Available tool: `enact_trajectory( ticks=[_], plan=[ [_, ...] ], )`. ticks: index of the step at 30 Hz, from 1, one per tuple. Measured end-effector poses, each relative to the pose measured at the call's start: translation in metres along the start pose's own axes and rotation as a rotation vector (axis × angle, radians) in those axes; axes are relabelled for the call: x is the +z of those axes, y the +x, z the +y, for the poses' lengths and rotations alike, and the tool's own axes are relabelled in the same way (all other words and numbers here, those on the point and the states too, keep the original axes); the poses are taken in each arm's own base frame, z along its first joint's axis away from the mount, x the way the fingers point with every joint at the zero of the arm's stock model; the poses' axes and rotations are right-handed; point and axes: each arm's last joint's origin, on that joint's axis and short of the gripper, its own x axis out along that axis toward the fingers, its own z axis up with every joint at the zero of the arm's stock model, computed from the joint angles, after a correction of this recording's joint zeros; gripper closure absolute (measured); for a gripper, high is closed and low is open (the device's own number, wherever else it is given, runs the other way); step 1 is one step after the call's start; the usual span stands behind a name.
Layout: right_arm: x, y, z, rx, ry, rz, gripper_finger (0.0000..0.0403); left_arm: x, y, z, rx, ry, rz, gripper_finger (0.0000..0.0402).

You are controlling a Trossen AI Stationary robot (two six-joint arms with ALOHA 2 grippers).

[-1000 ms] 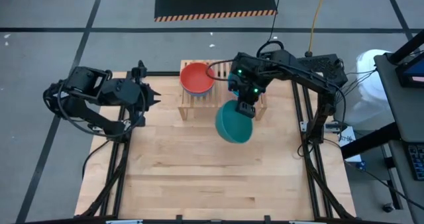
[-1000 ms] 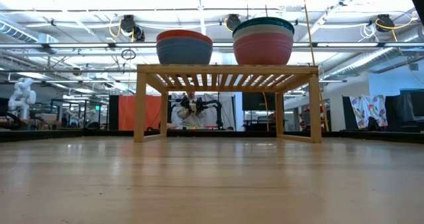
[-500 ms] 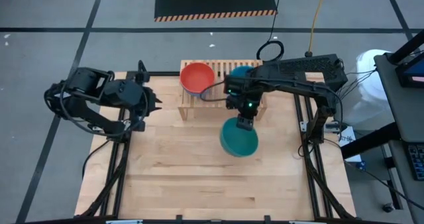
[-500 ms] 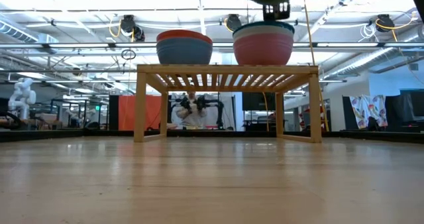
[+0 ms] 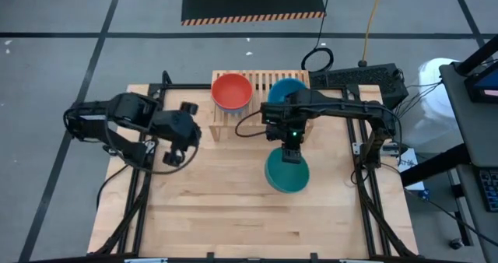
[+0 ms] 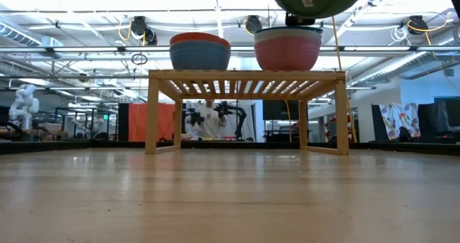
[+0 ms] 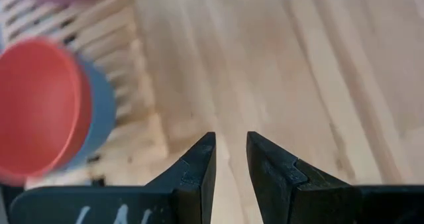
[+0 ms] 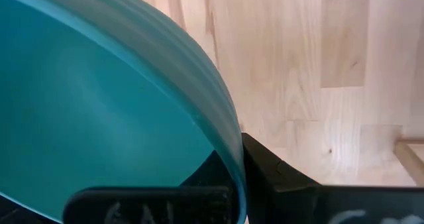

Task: Place and stack bowls onto a shelf
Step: Stack the green bowl on top of the orange bowl on the shelf

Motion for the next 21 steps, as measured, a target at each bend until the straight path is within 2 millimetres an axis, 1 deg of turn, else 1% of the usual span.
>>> enact_trajectory(
  ticks=[6,9,13,17,21],
  plan=[
    [-0.001,0.005,0.010,-0.005,-0.034,0.014,0.0403,0.016,0.022,-0.006,-0.014,0.092,-0.040,0.0309],
    [-0.002,0.006,0.013,-0.048,-0.045,0.014,0.0403,0.027,0.028,-0.012,-0.030,0.144,-0.087,0.0309],
    [-0.002,0.008,0.016,-0.046,-0.053,0.021,0.0403,0.041,0.034,-0.024,-0.079,0.215,-0.168,0.0309],
    [-0.004,0.020,0.014,-0.050,-0.043,0.071,0.0403,0.056,0.046,-0.040,-0.121,0.273,-0.201,0.0309],
    [-0.008,0.037,0.007,-0.057,-0.019,0.139,0.0403,0.070,0.055,-0.057,-0.123,0.425,-0.259,0.0309]
  ],
)
